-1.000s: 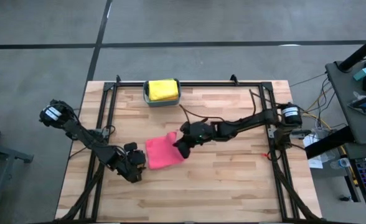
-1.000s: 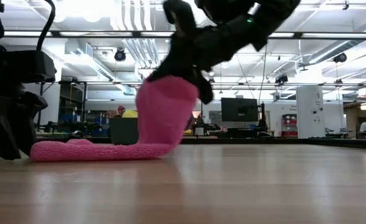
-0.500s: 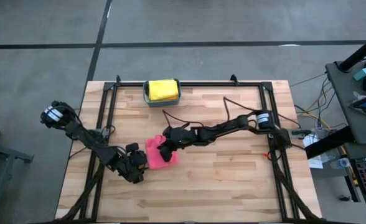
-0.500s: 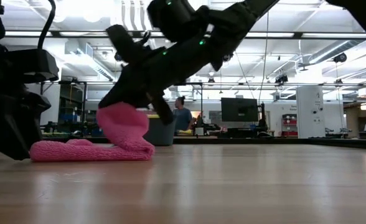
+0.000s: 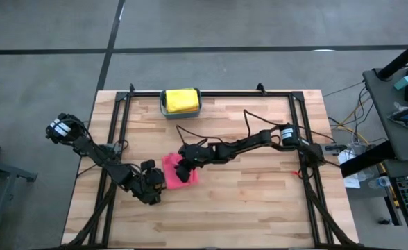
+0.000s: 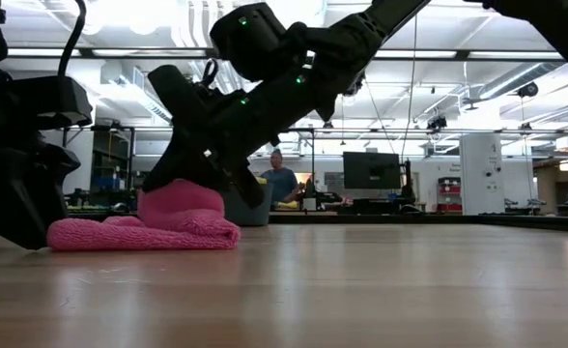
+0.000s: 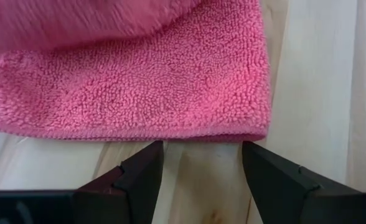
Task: Fold microfiber towels
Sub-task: Fold the pink towel
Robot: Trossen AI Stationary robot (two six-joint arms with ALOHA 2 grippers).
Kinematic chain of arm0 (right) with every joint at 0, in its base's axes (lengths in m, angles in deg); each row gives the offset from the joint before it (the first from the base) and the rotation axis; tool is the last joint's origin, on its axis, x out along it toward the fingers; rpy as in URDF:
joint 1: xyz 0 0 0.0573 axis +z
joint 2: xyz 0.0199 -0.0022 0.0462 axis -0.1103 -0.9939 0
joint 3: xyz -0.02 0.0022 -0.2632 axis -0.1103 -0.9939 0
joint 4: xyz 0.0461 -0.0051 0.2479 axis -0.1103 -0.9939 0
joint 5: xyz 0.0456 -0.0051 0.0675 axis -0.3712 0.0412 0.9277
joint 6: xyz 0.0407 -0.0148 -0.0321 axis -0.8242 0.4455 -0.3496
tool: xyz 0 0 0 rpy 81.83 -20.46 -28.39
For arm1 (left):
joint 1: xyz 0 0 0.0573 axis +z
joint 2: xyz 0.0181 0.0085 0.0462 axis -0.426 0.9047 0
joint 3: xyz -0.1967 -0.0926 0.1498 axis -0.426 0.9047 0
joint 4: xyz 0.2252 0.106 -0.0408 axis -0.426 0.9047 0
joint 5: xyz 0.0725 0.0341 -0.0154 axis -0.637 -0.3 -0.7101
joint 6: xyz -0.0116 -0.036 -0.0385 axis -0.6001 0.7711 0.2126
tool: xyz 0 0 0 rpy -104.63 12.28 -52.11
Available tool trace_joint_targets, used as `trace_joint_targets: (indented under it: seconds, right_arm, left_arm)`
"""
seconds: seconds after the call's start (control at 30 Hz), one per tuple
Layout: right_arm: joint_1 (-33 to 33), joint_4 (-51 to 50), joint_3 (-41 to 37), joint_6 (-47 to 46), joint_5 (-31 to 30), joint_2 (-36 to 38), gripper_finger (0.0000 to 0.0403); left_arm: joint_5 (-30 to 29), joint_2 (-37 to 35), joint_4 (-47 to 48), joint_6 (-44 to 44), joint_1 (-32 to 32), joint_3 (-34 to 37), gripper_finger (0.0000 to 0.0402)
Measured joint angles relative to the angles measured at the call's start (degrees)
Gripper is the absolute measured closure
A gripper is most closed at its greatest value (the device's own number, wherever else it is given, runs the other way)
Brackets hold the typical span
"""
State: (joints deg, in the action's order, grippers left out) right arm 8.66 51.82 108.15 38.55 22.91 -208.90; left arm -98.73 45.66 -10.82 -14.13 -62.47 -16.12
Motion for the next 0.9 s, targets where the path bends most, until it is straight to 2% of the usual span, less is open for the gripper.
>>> trace_joint_targets:
  seconds: [0.23,0.37,0.53,0.77,0.9]
  right_arm:
    - [0.0,0.2,0.0,2.9,0.2,0.0,0.0236]
    - [0.3,0.2,1.2,6.4,3.9,0.0,0.0214]
    - [2.1,0.3,3.8,8.2,4.5,0.1,0.0213]
    - [3.7,-1.0,6.2,15.3,4.1,-0.3,0.022]
    - [4.5,-7.1,6.1,20.3,4.1,1.8,0.0227]
  left_arm:
    - [-0.3,0.0,-0.3,0.0,0.0,0.0,0.0199]
    - [0.6,-0.9,0.1,0.0,0.0,0.0,0.0199]
    - [1.8,-3.4,2.1,-1.6,0.0,-0.8,0.0199]
    - [1.7,-8.8,2.2,-5.5,0.0,-1.5,0.0199]
    - [-4.2,-11.3,1.9,-9.6,0.2,-1.7,0.0199]
